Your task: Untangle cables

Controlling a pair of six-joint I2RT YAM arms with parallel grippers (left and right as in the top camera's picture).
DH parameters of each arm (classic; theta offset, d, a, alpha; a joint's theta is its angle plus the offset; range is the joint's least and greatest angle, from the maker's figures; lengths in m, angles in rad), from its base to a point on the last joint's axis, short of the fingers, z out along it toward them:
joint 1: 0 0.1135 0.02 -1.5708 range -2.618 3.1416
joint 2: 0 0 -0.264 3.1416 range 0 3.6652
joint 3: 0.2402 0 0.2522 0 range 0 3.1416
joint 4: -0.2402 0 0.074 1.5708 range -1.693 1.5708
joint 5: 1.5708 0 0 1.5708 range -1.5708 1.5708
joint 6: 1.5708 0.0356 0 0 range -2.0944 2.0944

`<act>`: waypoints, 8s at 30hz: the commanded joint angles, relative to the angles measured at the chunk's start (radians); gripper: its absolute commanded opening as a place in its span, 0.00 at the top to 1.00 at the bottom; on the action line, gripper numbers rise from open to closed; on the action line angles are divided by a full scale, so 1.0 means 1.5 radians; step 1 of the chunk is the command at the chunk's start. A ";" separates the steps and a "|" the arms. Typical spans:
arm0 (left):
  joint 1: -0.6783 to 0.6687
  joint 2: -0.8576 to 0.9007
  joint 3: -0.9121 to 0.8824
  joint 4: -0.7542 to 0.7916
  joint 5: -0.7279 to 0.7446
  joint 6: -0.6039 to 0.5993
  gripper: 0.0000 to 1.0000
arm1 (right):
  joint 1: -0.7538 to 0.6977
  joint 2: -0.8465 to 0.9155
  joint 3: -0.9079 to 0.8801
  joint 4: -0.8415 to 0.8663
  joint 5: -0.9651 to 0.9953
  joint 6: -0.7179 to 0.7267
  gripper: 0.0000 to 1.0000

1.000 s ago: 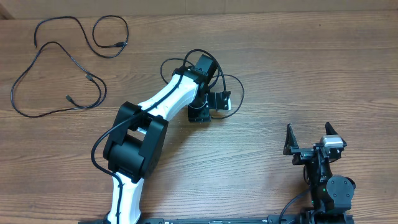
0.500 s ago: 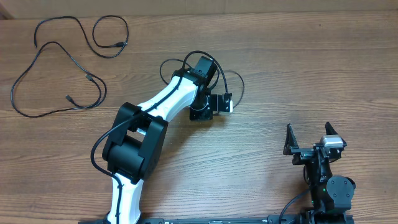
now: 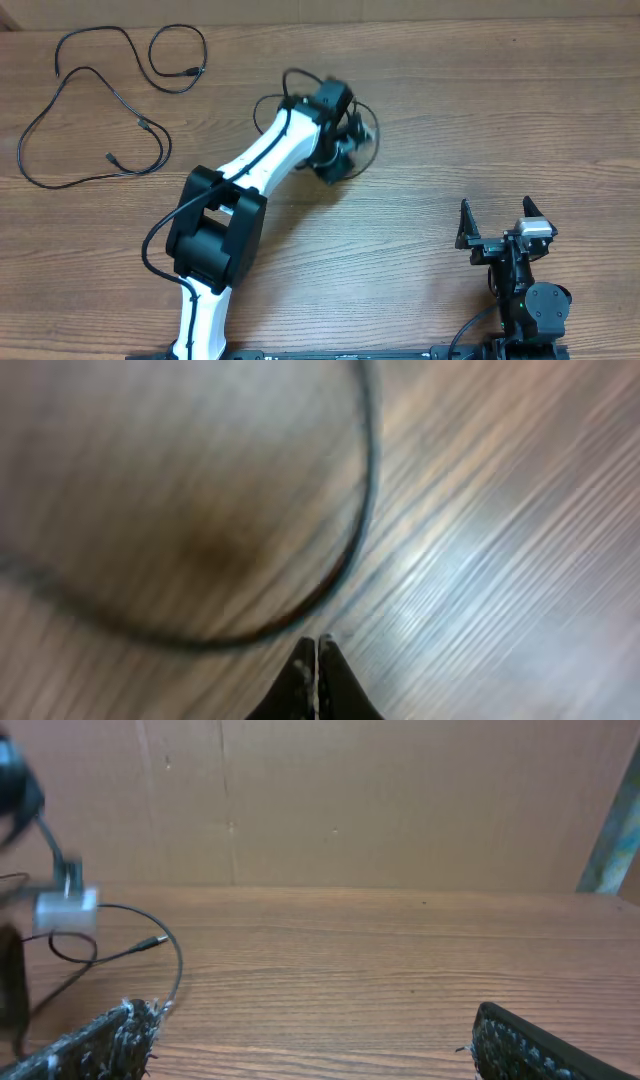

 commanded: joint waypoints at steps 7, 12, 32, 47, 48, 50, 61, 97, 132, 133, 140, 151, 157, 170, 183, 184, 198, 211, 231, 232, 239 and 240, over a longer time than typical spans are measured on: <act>-0.003 -0.078 0.240 -0.091 0.014 -0.239 0.96 | 0.003 -0.005 -0.007 0.004 0.001 0.002 0.00; 0.000 -0.081 0.243 -0.109 -0.140 -0.265 0.71 | 0.003 -0.005 -0.007 0.004 0.001 0.002 0.00; 0.091 -0.071 0.007 -0.095 -0.125 -0.714 0.16 | 0.003 -0.005 -0.007 0.004 0.001 0.002 0.00; 0.018 -0.070 -0.120 0.084 -0.178 -0.862 0.34 | 0.003 -0.005 -0.007 0.004 0.001 0.002 0.00; 0.012 -0.068 -0.120 0.086 -0.192 -0.868 0.34 | 0.003 -0.005 -0.007 0.004 0.001 0.002 0.00; 0.003 -0.066 -0.120 0.086 -0.205 -0.872 0.35 | 0.003 -0.005 -0.007 0.004 0.001 0.002 0.00; -0.004 -0.013 -0.119 0.108 -0.213 -0.871 0.34 | 0.003 -0.005 -0.007 0.004 0.001 0.002 0.00; 0.029 0.097 -0.122 0.030 -0.234 -0.842 0.81 | 0.003 -0.005 -0.007 0.004 0.001 0.002 0.00; 0.066 -0.144 -0.011 -0.086 -0.154 -0.676 0.96 | 0.003 -0.005 -0.007 0.004 0.001 0.002 0.00; 0.066 -0.156 -0.011 -0.087 -0.154 -0.674 0.96 | 0.003 -0.005 -0.007 0.004 0.001 0.002 0.00; 0.065 -0.217 -0.011 -0.105 -0.147 -0.653 0.95 | 0.003 -0.005 -0.007 0.004 0.001 0.002 0.00; 0.064 -0.253 -0.023 -0.136 -0.171 -0.625 0.65 | 0.003 -0.005 -0.007 0.004 0.001 0.002 0.00; 0.076 -0.202 -0.078 -0.103 -0.174 -0.624 0.04 | 0.003 -0.005 -0.007 0.004 0.001 0.002 0.00; 0.118 -0.047 -0.099 -0.052 -0.131 -0.593 0.26 | 0.003 -0.005 -0.007 0.004 0.001 0.002 0.00; 0.120 0.006 -0.106 -0.002 -0.096 -0.534 0.36 | 0.003 -0.005 -0.007 0.004 0.001 0.002 0.00; 0.120 0.006 -0.112 -0.001 -0.097 -0.534 0.36 | 0.003 -0.005 -0.007 0.004 0.001 0.002 0.00; 0.116 0.006 -0.249 0.111 -0.093 -0.535 0.57 | 0.003 -0.005 -0.007 0.004 0.001 0.002 0.00; 0.093 0.006 -0.273 0.130 -0.108 -0.539 0.64 | 0.003 -0.005 -0.007 0.004 0.001 0.002 0.00; 0.087 0.050 -0.273 0.090 -0.120 -0.516 0.66 | 0.003 -0.005 -0.007 0.004 0.001 0.002 0.00; 0.087 0.057 -0.273 0.086 -0.120 -0.516 0.71 | 0.003 -0.005 -0.007 0.004 0.001 0.002 0.00; 0.087 0.087 -0.273 0.077 -0.114 -0.512 0.96 | 0.003 -0.005 -0.007 0.004 0.001 0.002 0.00; 0.087 0.087 -0.273 0.077 -0.114 -0.512 0.96 | 0.003 -0.005 -0.007 0.004 0.001 0.002 0.00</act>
